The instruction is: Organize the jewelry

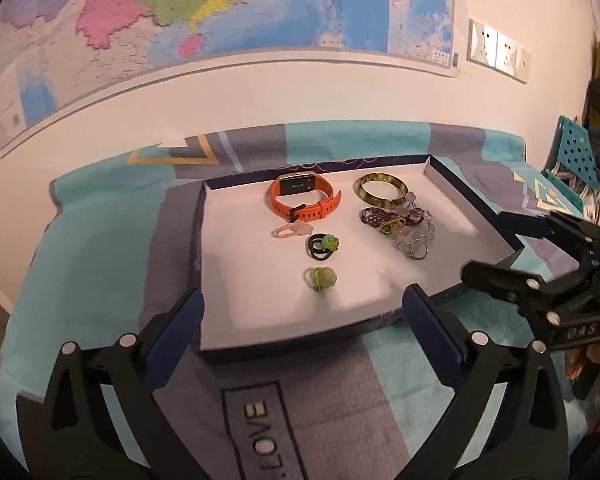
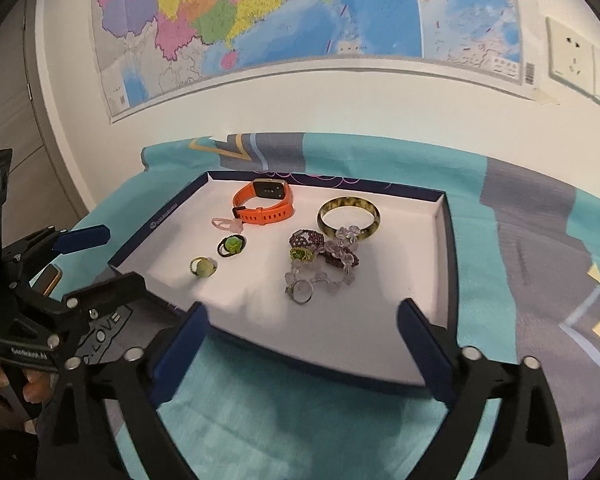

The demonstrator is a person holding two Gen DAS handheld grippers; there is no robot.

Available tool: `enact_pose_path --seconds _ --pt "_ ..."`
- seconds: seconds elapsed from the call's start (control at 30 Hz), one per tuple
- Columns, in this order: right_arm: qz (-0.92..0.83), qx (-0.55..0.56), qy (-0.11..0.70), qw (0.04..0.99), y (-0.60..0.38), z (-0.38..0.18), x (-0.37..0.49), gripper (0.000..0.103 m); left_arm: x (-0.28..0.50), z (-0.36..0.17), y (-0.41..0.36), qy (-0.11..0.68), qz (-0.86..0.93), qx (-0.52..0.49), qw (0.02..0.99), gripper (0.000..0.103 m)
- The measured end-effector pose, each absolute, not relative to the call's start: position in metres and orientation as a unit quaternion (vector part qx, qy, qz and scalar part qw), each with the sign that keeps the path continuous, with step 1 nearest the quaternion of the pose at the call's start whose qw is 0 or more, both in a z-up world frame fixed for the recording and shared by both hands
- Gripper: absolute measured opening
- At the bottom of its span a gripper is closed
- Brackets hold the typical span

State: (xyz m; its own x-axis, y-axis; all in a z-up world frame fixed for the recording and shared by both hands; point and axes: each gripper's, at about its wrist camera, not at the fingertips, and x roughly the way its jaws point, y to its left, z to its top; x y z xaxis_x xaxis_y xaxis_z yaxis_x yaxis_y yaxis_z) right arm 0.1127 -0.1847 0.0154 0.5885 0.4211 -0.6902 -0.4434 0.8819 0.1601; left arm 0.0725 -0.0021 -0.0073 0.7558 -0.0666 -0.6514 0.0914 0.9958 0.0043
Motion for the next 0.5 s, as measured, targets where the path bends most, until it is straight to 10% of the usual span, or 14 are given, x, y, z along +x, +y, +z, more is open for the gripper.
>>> enact_pose_path --seconds 0.5 --pt "0.222 -0.020 0.369 0.902 -0.184 0.017 0.060 0.096 0.029 -0.009 0.004 0.348 0.007 -0.006 0.937 0.098"
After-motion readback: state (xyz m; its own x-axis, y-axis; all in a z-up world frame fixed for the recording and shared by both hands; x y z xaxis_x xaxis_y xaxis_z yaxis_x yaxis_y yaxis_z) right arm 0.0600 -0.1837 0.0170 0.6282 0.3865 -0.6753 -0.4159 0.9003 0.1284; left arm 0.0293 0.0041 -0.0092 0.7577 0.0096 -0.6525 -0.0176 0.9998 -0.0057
